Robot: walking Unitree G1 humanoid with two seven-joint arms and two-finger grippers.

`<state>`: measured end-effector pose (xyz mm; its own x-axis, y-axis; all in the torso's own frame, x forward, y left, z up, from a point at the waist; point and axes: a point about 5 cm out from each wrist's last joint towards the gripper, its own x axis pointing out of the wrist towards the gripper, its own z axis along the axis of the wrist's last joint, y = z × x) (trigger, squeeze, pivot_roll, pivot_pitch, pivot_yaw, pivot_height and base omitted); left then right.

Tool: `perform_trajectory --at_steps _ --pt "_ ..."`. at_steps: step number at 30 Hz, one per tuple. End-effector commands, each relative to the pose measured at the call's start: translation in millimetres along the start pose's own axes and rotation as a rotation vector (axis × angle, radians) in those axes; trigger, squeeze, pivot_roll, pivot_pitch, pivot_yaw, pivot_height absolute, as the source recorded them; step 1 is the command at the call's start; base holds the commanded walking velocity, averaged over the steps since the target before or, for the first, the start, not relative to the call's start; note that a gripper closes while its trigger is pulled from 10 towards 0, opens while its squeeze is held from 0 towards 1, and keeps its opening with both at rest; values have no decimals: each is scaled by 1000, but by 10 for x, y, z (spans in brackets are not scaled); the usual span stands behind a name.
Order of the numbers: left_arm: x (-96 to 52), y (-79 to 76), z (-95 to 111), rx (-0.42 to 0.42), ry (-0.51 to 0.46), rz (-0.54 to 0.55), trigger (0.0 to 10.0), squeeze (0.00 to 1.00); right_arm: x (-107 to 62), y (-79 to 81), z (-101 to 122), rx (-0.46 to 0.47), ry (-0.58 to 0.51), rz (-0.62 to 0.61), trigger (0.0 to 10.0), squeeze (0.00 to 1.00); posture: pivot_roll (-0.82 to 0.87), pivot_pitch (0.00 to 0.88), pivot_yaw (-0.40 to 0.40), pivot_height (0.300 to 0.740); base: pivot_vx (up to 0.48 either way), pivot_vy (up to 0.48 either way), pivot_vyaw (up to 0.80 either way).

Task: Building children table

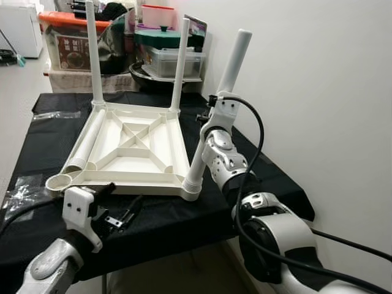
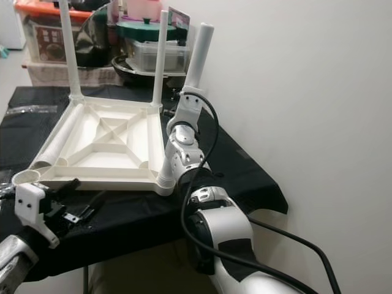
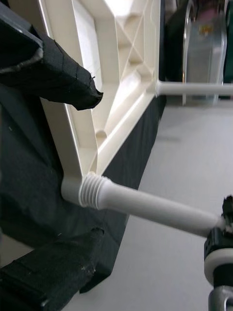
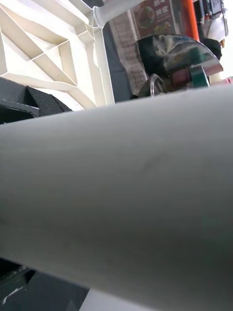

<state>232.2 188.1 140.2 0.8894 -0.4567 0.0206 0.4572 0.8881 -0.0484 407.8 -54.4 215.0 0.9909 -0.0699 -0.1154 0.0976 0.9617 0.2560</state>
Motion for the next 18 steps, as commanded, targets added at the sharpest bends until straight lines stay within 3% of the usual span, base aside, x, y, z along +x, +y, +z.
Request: perform_trajectory --at_steps 1,8,18 --pt "42 -24 -33 -4 9 -13 10000 0 -117 -366 -846 69 378 -135 10000 0 49 0 -78 740 0 0 0" --pt "80 -39 -35 -10 2 -23 10000 0 -103 -391 -821 57 369 -135 10000 0 48 0 -86 740 0 0 0" --pt "37 -47 -60 -16 0 -6 10000 0 -83 -262 -724 27 330 -52 10000 0 74 0 -116 740 0 0 0"
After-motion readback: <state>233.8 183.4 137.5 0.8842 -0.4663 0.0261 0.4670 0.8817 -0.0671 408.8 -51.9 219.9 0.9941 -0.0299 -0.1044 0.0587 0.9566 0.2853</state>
